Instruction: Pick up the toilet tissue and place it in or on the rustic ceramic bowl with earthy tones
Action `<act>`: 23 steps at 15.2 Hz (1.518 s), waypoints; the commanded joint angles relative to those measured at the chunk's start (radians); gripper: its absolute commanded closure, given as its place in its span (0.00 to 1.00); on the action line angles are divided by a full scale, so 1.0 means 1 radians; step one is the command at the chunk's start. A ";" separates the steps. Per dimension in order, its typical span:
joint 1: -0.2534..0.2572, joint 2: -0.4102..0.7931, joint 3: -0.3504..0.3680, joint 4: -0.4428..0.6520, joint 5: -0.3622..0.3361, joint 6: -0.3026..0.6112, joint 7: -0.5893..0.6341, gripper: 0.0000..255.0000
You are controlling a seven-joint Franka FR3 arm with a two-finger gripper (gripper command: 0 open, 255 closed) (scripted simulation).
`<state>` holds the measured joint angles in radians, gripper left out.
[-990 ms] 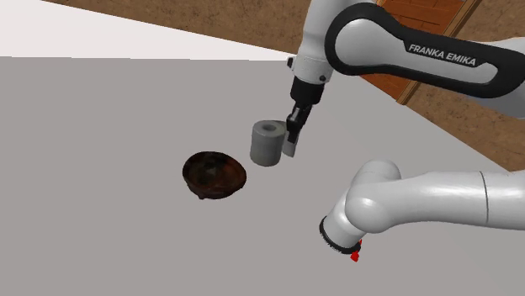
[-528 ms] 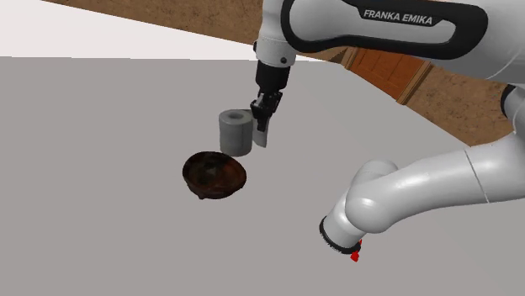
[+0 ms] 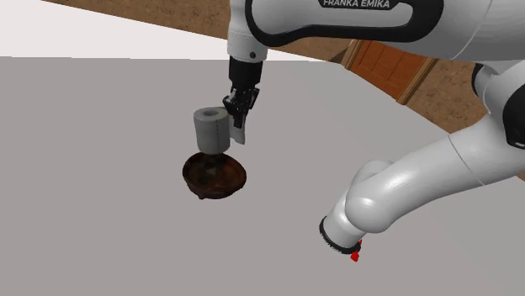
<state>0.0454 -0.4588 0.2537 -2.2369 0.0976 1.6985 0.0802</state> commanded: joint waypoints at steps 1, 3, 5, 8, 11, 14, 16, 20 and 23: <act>0.001 0.005 0.004 -0.022 0.001 0.028 0.002 1.00; 0.002 0.007 0.006 -0.048 0.003 0.056 0.002 1.00; 0.002 0.009 0.008 -0.072 0.004 0.083 0.002 1.00; 0.003 0.015 0.012 -0.108 0.006 0.124 0.003 1.00; 0.004 0.023 0.016 -0.142 0.007 0.166 0.004 1.00; 0.005 0.035 0.021 -0.176 0.008 0.212 0.005 1.00; 0.005 0.035 0.021 -0.176 0.008 0.212 0.005 1.00; 0.005 0.035 0.021 -0.176 0.008 0.212 0.005 1.00; 0.005 0.035 0.021 -0.176 0.008 0.212 0.005 0.00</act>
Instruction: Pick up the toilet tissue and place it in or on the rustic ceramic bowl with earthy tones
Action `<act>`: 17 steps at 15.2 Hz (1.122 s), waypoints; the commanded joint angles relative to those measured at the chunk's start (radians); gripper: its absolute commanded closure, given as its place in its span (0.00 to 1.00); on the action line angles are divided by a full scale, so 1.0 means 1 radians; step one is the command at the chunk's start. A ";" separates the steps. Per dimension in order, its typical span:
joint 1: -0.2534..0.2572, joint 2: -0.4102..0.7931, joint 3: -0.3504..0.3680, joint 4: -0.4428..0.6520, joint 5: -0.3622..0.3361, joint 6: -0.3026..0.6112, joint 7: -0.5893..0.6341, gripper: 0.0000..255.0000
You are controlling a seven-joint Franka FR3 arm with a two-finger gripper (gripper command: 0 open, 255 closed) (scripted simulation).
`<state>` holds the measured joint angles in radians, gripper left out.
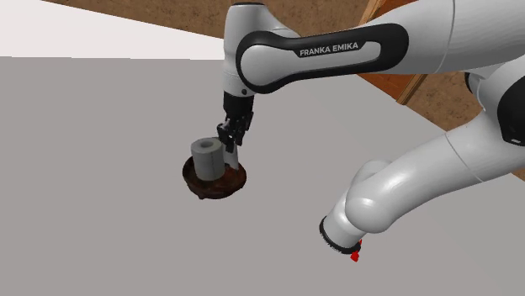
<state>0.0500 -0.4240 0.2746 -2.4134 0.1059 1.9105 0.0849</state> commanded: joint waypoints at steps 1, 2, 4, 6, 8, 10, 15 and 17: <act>0.000 0.000 0.000 0.000 0.000 0.000 0.000 0.00; 0.000 0.000 0.000 0.000 0.000 0.000 0.000 0.00; 0.000 0.000 0.000 0.000 0.000 0.000 0.000 0.00; -0.001 -0.005 -0.003 0.030 -0.001 -0.035 0.000 0.00; -0.003 -0.011 -0.008 0.093 -0.005 -0.103 0.000 0.00; -0.004 -0.011 -0.010 0.119 -0.006 -0.130 0.001 0.00; -0.004 -0.011 -0.010 0.119 -0.006 -0.130 0.001 0.00; -0.004 -0.011 -0.010 0.119 -0.006 -0.130 0.001 0.00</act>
